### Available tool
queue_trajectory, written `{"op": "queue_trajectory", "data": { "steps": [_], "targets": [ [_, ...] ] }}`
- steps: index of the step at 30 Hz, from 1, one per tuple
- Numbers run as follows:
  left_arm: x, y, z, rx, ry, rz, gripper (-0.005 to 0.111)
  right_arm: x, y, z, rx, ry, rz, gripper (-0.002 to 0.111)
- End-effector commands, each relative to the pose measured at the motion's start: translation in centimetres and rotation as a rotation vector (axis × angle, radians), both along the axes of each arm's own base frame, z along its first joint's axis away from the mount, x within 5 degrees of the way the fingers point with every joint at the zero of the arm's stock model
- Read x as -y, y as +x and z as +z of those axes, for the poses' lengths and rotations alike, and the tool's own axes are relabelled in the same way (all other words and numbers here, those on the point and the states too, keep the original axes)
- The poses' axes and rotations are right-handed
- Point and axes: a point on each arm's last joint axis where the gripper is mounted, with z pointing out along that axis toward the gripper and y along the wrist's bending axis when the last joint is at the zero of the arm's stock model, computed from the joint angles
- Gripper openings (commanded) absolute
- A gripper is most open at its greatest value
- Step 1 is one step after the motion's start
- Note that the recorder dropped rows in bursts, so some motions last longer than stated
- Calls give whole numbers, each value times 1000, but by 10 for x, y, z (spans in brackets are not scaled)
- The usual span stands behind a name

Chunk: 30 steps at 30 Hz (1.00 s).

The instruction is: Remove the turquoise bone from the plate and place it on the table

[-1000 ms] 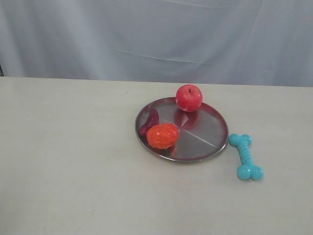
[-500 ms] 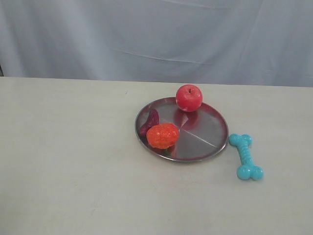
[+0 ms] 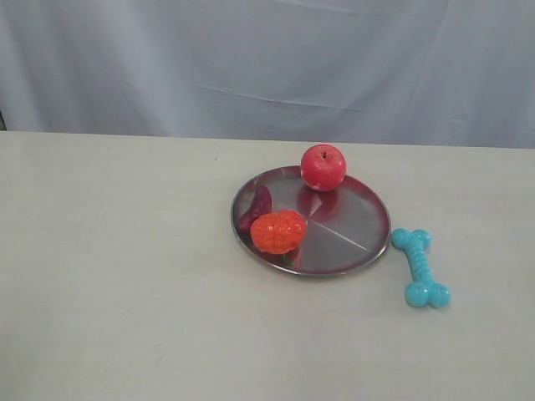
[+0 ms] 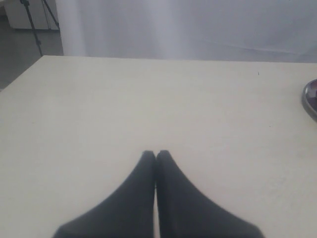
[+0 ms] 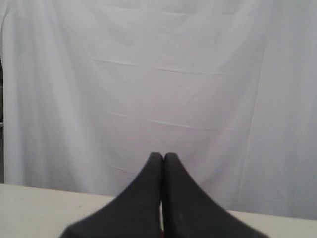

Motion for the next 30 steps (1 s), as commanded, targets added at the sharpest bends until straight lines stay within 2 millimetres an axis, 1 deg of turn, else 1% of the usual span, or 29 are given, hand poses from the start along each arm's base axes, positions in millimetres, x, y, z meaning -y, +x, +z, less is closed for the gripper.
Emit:
{"op": "queue_trajectory", "data": {
  "steps": [1,2,3,4,5,7,8,9,12,17,30],
  "targets": [
    [0,0,0,4,-5,-7,0,5,28,-56,-42,-13,5,0],
    [0,0,0,4,-5,-7,0,6,31,-67,-52,-4,9,0],
    [0,0,0,4,-5,-7,0,7,36,-84,-63,10,15,0],
    [0,0,0,4,-5,-7,0,7,38,-92,-71,21,13,0],
    [0,0,0,4,-5,-7,0,8,41,-106,-98,38,5,0],
    [0,0,0,4,-5,-7,0,10,42,-115,-128,62,-19,0],
    [0,0,0,4,-5,-7,0,11,42,-115,-130,64,-26,0],
    [0,0,0,4,-5,-7,0,11,41,-121,-190,73,-37,0],
    [0,0,0,4,-5,-7,0,12,40,-130,-287,96,-46,0],
    [0,0,0,4,-5,-7,0,12,38,-141,-407,130,-56,0],
    [0,0,0,4,-5,-7,0,12,38,-141,-402,128,-56,0]
  ]
}}
